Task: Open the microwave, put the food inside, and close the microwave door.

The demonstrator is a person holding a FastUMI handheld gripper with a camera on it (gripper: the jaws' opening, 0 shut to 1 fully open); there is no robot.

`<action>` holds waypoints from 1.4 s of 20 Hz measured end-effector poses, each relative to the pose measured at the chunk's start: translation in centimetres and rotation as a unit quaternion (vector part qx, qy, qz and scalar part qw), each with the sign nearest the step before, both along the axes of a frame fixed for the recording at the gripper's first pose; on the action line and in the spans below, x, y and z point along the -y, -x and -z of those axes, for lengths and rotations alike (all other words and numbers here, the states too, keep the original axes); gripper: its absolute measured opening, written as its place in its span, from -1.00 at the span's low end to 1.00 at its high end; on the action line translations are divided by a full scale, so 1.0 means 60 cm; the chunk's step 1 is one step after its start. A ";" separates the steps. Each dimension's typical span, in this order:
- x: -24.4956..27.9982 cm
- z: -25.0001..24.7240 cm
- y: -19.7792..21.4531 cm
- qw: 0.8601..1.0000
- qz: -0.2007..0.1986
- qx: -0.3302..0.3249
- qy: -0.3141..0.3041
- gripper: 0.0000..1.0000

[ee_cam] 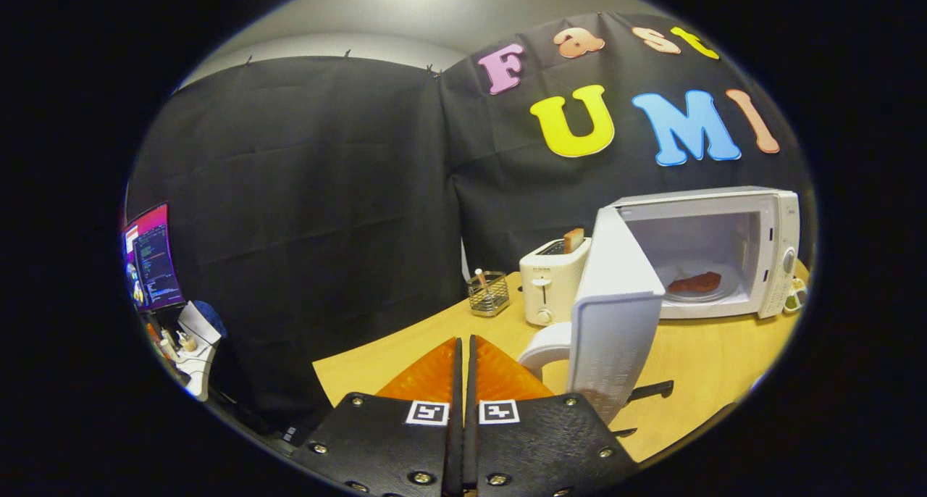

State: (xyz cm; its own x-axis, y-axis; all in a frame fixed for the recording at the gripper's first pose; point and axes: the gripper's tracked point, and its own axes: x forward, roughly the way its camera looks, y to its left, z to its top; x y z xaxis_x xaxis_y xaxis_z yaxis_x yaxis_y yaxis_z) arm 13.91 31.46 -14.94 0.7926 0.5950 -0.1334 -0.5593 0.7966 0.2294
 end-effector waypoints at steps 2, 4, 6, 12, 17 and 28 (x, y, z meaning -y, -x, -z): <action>0.037 0.008 -0.010 0.999 0.030 0.016 0.034 -0.97; 0.066 0.028 -0.022 0.998 0.044 0.006 0.043 -0.98; 0.102 0.032 -0.037 0.997 0.064 0.006 0.048 -0.97; 0.228 0.051 -0.093 0.986 0.143 0.019 0.084 -0.98; 0.310 0.061 -0.136 0.975 0.197 0.026 0.103 -0.98; 0.442 0.091 -0.267 0.936 0.312 0.035 0.159 -0.98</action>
